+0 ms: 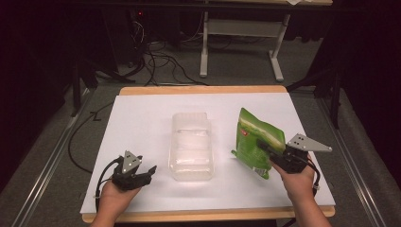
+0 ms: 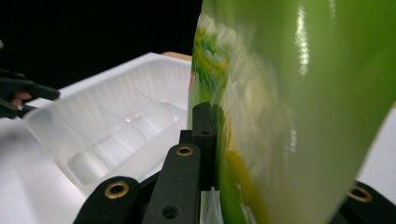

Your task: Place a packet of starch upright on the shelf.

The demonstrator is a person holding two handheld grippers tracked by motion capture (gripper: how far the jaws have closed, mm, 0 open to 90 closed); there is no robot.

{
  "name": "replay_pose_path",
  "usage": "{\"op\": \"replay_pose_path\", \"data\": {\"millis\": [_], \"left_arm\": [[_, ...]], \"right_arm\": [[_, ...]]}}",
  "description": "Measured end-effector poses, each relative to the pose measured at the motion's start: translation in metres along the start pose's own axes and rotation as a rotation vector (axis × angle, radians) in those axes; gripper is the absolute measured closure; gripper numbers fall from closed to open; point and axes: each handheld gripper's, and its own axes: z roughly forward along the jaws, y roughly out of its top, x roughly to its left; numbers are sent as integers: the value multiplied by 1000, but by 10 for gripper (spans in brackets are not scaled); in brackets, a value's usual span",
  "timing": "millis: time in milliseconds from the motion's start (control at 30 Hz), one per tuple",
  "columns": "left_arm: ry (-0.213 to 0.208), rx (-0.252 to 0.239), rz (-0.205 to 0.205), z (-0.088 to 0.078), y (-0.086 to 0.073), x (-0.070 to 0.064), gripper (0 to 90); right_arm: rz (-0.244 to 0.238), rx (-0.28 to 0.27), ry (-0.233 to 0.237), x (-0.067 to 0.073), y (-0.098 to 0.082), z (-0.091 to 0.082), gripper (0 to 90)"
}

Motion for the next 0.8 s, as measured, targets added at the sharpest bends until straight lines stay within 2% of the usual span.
{"op": "replay_pose_path", "data": {"millis": [333, 433, 633, 800], "left_arm": [[4, -5, -7, -1, -1, 1, 354], [5, -6, -8, -1, -1, 1, 354], [7, -6, -9, -1, -1, 1, 354], [8, -5, -8, -1, -1, 2, 354]], "right_arm": [[-23, -37, 112, 16, 25, 16, 855], [-18, -49, 138, 18, 32, 21, 856], [-38, -64, 181, 25, 44, 35, 856], [-49, -80, 234, 36, 56, 48, 856]]}}
